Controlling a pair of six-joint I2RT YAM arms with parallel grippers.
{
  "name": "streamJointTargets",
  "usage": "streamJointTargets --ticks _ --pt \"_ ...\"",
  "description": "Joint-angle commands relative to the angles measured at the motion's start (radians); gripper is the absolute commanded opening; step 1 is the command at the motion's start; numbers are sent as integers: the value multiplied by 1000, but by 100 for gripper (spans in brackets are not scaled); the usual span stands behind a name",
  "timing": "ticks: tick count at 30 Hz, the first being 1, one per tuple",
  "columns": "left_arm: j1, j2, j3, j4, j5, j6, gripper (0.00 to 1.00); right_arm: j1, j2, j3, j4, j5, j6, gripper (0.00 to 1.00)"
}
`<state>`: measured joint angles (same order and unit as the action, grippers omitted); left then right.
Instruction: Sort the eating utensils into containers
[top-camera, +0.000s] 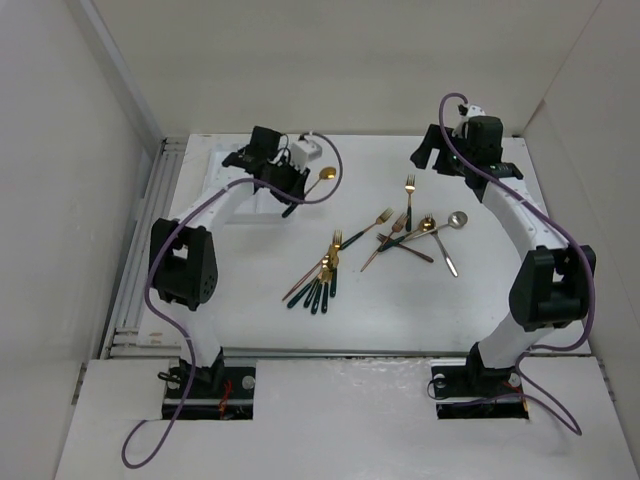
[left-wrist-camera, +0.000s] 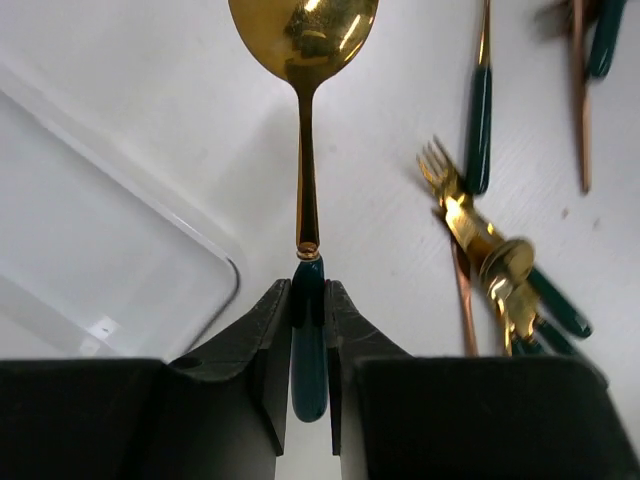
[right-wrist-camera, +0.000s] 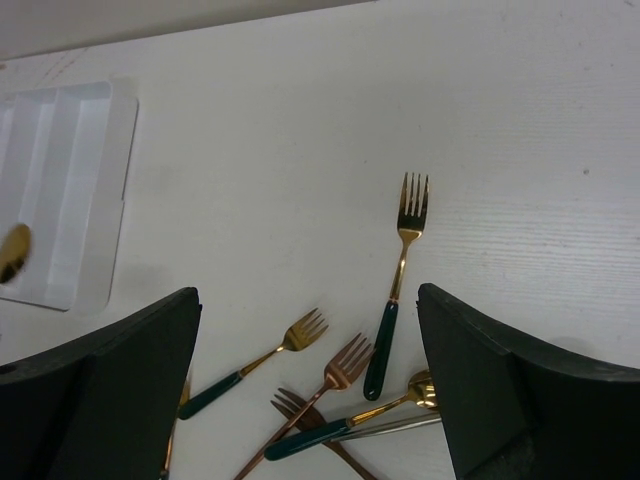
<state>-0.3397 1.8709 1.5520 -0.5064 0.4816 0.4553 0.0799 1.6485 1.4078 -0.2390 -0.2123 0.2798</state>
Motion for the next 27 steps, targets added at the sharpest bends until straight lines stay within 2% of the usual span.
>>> streamJointTargets --ticks 1,4,7,8,11,15,18,27 --pt "60 -27 121 -15 109 -193 0 9 -58 5 63 37 -4 94" --pt "126 19 215 19 27 -327 0 9 -58 5 63 37 -4 94" --pt "244 86 334 13 -69 -382 0 18 -58 5 63 37 5 94" --pt "296 126 359 12 -119 -382 0 18 -58 5 63 37 6 94" --pt "343 163 390 26 -263 -365 0 18 -58 5 63 37 6 94" --pt "378 189 359 80 -346 -320 0 38 -49 5 63 37 6 94" --pt "416 230 359 101 -374 -311 0 47 -39 5 63 37 6 94" --pt "438 290 332 103 -297 -303 0 57 -62 -24 63 68 6 94"
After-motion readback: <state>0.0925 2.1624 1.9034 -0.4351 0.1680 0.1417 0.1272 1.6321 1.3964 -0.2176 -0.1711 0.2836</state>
